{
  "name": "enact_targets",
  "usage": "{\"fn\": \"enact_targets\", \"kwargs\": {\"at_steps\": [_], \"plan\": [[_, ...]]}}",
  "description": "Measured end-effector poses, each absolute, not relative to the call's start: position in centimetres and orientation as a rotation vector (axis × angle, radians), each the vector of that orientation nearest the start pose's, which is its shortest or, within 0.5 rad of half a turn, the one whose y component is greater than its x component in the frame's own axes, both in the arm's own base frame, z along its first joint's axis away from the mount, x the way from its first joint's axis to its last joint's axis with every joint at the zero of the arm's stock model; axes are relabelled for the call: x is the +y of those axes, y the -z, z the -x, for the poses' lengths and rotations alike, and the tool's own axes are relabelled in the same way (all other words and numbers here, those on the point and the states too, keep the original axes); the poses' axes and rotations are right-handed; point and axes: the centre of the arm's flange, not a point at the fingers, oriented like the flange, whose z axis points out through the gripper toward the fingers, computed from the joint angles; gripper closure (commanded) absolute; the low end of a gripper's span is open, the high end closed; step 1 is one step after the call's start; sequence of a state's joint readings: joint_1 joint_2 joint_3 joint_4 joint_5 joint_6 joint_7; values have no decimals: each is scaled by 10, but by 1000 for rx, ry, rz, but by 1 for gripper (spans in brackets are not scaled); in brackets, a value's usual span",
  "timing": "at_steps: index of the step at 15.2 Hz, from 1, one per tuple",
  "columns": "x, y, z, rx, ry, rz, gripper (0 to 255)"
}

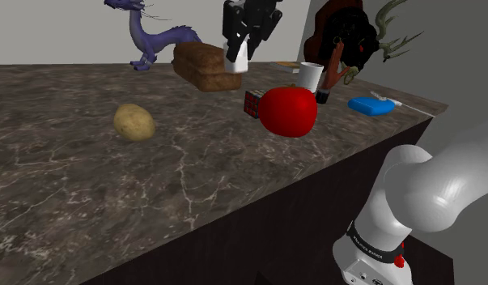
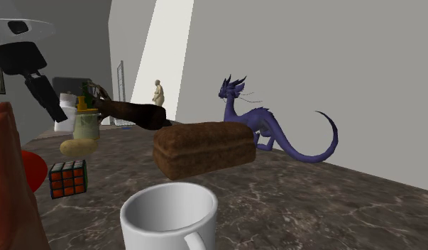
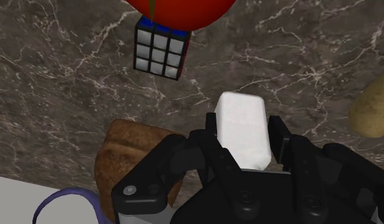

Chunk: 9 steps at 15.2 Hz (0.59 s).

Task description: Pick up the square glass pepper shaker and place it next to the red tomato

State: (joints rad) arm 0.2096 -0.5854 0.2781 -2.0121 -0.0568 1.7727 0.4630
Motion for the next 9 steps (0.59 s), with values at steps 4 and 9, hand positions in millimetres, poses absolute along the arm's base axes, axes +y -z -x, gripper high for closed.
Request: {"fn": "enact_targets", "kwargs": {"at_steps": [4, 9], "plan": [[211, -677, -328, -12, 610, 3126, 255], [213, -650, -330, -12, 610, 3126, 255]]}}
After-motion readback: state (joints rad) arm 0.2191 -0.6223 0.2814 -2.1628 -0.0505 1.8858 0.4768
